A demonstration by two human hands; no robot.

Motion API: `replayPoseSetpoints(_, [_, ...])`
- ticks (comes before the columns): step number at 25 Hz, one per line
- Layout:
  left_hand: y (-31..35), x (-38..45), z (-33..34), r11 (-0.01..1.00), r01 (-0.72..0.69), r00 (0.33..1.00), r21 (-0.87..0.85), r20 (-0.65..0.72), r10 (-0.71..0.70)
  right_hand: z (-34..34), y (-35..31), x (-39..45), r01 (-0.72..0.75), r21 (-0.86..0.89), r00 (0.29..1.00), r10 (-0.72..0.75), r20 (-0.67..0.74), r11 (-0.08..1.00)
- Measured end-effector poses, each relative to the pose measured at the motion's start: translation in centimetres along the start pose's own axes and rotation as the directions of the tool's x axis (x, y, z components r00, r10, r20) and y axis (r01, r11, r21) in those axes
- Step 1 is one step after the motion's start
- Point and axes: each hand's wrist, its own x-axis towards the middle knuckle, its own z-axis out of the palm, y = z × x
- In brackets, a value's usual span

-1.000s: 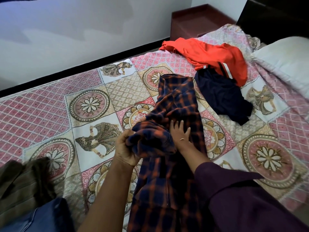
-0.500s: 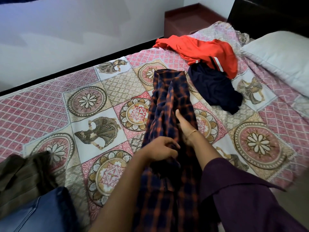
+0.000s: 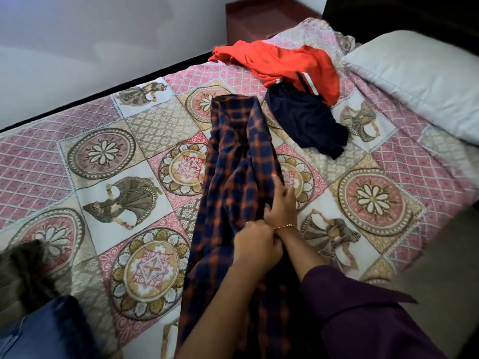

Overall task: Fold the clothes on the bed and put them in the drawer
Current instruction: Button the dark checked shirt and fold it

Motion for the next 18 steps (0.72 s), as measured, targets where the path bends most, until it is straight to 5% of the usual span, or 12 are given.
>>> replayPoseSetpoints(2, [-1.3, 0.4, 1.0, 0.992, -0.047, 0.957, 0.114, -0.280, 0.078, 0.6, 1.2, -0.7, 0.122, -0.213, 0.991, -0.108, 0.075, 0.969])
replayPoseSetpoints(4, [-2.2, 0.5, 1.9, 0.982, 0.014, 0.999, 0.190, -0.041, -0.007, 0.8, 1.9, -1.7, 0.140, -0.350, 0.974, -0.065, 0.216, 0.926])
replayPoseSetpoints(5, [-2.9, 0.4, 2.6, 0.972, 0.041, 0.983, 0.231, 0.166, -0.081, 0.9, 2.1, -2.2, 0.114, -0.377, 0.966, -0.013, 0.260, 0.919])
replayPoseSetpoints(7, [-3.9, -0.3, 3.7, 0.948, 0.048, 0.921, 0.315, 0.354, -0.164, 1.1, 2.7, -3.1, 0.072, -0.440, 0.942, 0.084, 0.325, 0.895])
replayPoseSetpoints(13, [-4.6, -0.9, 5.7, 0.923, 0.078, 0.909, 0.377, 0.354, -0.222, 1.5, 2.6, -2.9, 0.007, -0.545, 0.939, 0.182, 0.291, 0.838])
replayPoseSetpoints(18, [-5.9, -1.6, 5.7, 0.978, 0.083, 0.963, 0.194, 0.237, -0.128, 0.7, 1.8, -4.3, -0.052, -0.501, 0.943, 0.208, 0.261, 0.864])
